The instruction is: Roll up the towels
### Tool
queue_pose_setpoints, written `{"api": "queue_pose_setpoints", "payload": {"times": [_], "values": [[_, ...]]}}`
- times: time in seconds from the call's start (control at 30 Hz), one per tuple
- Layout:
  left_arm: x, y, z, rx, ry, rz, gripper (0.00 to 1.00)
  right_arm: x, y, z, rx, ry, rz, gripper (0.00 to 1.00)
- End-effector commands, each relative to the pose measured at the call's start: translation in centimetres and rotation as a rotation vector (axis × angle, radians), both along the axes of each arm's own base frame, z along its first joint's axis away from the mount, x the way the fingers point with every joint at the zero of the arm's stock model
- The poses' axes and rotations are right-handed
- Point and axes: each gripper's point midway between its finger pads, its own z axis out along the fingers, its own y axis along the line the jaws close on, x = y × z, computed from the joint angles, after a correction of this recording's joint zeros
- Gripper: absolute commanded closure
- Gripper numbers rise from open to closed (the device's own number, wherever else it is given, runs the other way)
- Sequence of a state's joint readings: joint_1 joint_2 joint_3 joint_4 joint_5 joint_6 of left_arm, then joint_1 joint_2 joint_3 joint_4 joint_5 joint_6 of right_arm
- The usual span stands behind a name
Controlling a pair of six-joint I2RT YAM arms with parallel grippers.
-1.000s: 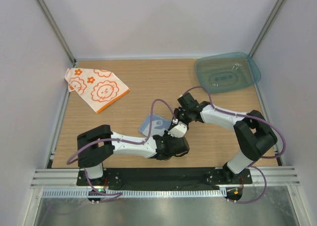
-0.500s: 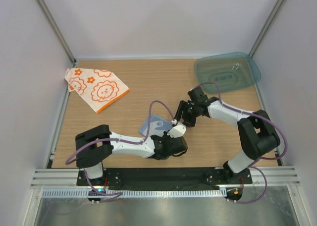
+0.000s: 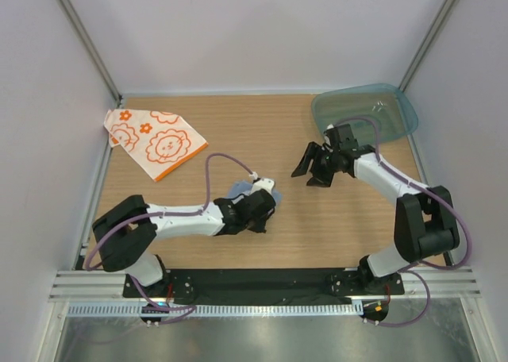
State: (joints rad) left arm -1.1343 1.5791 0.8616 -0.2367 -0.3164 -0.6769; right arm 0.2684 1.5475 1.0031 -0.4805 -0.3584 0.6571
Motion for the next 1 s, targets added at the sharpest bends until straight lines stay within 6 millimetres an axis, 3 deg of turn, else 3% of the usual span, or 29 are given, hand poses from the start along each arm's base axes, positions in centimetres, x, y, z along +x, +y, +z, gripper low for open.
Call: {"api": "queue_pose_setpoints", "payload": {"times": [0.0,0.03,0.17,0.43,0.73,0.97], "values": [[0.1,-1.6,1.1,-0.204,0.137,0.002,0.98,-1.1,1.1,3.2,0.092,-0.096,0.057,0.32],[0.4,-1.4,1.0,-0.223,0.16,0.015,0.98,-1.5,1.5,4.1,0.125,-0.125,0.069,0.3],[1.2,-1.4,1.3,-0.401,0.285,0.033,0.98,-3.4,3.1,4.7,0.247,-0.172,0.124,0.28],[3.0,-0.6,1.7,-0.603,0.366,0.142,1.0,-5.9,6.1,2.6,0.33,-0.17,0.174,0.28],[4.1,0.9,1.7,-0.771,0.409,0.227,1.0,-5.8,10.4,-0.1,0.371,-0.196,0.239,0.3],[4.6,1.8,1.5,-0.818,0.428,0.248,1.0,-5.1,11.5,-2.6,0.371,-0.187,0.235,0.37]]}}
